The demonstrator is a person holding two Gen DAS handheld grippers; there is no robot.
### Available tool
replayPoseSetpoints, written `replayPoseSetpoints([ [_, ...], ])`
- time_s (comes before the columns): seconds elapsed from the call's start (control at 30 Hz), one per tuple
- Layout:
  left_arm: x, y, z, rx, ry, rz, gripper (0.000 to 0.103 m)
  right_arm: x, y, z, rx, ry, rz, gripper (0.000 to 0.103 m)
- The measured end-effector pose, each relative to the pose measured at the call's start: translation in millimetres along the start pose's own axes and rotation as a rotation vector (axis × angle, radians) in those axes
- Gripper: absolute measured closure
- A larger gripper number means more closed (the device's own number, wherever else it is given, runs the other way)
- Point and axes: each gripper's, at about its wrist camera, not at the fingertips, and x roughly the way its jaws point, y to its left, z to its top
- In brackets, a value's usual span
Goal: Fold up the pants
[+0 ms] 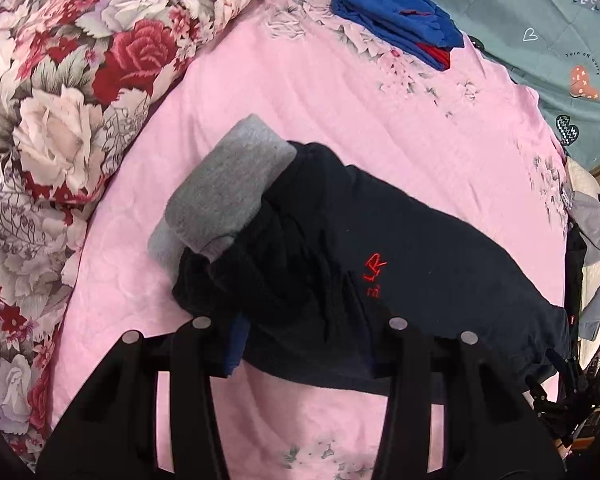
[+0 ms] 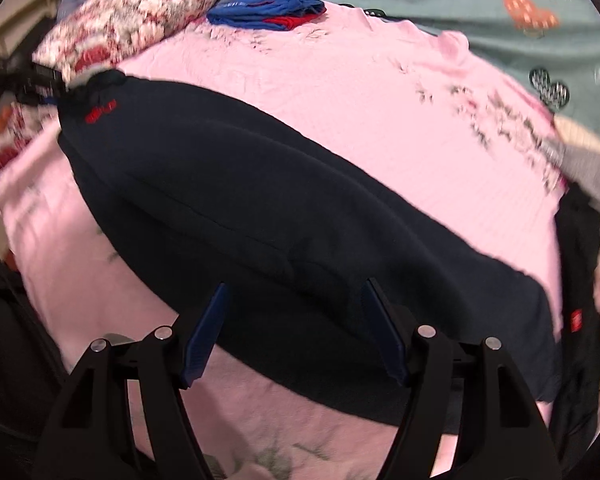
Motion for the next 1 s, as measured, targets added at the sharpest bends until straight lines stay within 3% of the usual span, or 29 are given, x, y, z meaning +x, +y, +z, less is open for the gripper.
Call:
replayPoseSetpoints([
  [0.33, 10, -1, 15, -0.045, 0.010, -0.055, 0.060, 24, -12, 15, -0.087, 0.022, -0.071, 0.036],
  [0.37, 12, 1, 17, -0.055, 0.014, -0.062, 0.060, 24, -16, 17, -0.075, 0.015, -0.048, 0.043],
  [0.47, 16, 4, 22, -0.066, 0.021, -0.087, 0.064, 24, -19, 21, -0.045, 0.004, 0.003, 0.086],
  [0.6, 20, 2, 25, -0.045, 0.016, -0.089, 0.065, 28, -22, 23, 0.011, -0.008, 0.051, 0.098],
  [0.63, 21, 2, 25, -0.045, 0.021, -0.082, 0.071, 25, -26, 23, 0.041, -0.020, 0.071, 0.099],
  [0.67, 21, 3, 24, -0.047, 0.024, -0.070, 0.086, 19, -30, 23, 0.072, -0.039, 0.093, 0.099],
  [0.83, -3, 7, 11, -0.001, -0.005, -0.056, 0.088, -34, -28, 17, 0.112, -0.158, 0.189, 0.099],
  [1.0, -23, 22, -9, 0.021, -0.027, -0.012, 0.086, -42, -12, -7, 0.102, -0.107, 0.243, 0.099],
])
